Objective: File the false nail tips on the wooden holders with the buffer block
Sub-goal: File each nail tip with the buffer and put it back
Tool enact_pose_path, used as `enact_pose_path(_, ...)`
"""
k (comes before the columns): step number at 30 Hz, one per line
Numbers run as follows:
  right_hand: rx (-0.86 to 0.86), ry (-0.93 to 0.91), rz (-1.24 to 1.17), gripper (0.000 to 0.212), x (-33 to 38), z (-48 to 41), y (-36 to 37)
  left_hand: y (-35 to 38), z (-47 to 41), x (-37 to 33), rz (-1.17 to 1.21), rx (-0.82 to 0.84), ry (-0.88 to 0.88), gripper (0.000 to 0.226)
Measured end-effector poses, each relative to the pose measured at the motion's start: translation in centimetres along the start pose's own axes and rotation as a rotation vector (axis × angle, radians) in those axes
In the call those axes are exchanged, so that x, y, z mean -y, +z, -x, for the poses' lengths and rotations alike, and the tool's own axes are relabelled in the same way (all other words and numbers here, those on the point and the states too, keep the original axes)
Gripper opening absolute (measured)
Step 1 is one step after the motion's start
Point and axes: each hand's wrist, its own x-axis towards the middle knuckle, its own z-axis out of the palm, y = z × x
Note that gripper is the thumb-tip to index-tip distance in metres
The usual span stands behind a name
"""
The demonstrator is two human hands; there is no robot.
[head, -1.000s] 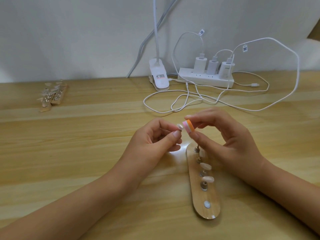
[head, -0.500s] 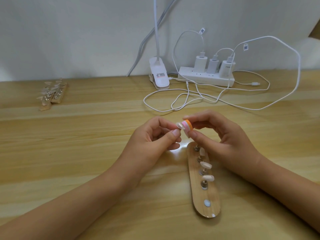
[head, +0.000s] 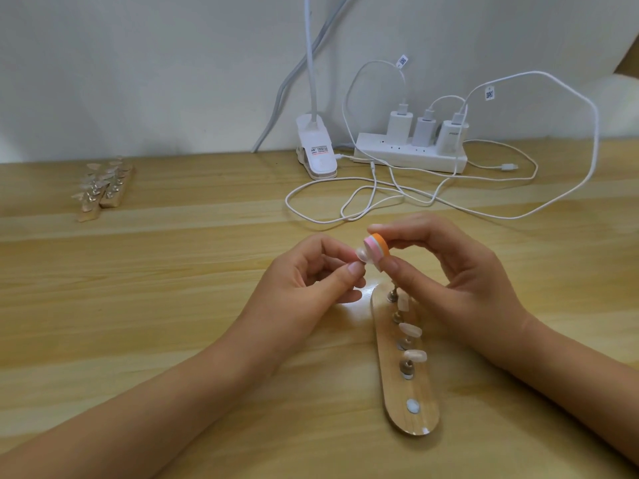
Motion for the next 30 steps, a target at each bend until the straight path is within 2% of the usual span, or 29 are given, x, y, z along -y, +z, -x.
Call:
enact_pose_path(3,0.018,0.029,0.001,0.018,0.0,0.0,0.1,0.0,0.0,0.0,0.004,-0.012,-0.008,0.012)
enact_pose_path(7,-0.008,-0.024,0.019,0.020,0.1,0.1,0.2,-0.1,0.0,0.0,0.001,-0.018,-0.014,0.013)
enact_pose_path(10,0.018,0.028,0.014,0.019,0.2,0.0,0.1,-0.2,0.0,0.0,0.007,-0.030,-0.028,0.011)
enact_pose_path(13,0.000,-0.019,0.027,0.019,0.2,0.0,0.2,-0.1,0.0,-0.1,0.003,-0.033,-0.024,0.009)
enact_pose_path(17,-0.031,0.041,0.038,0.016,-0.2,-0.1,0.0,-0.1,0.1,-0.3,0.066,-0.029,-0.027,0.005)
enact_pose_path(19,-0.074,0.064,-0.036,0.017,-0.1,-0.2,-0.2,-0.1,0.1,-0.4,0.094,-0.015,-0.036,0.007)
enact_pose_path(23,-0.063,0.138,-0.274,0.034,0.1,-0.3,-0.5,0.0,0.0,-0.7,0.073,0.019,-0.080,0.011)
enact_pose_path(30,-0.009,0.428,-0.721,0.018,-0.1,-1.3,-0.9,0.3,0.2,-0.9,0.008,0.057,-0.077,0.009)
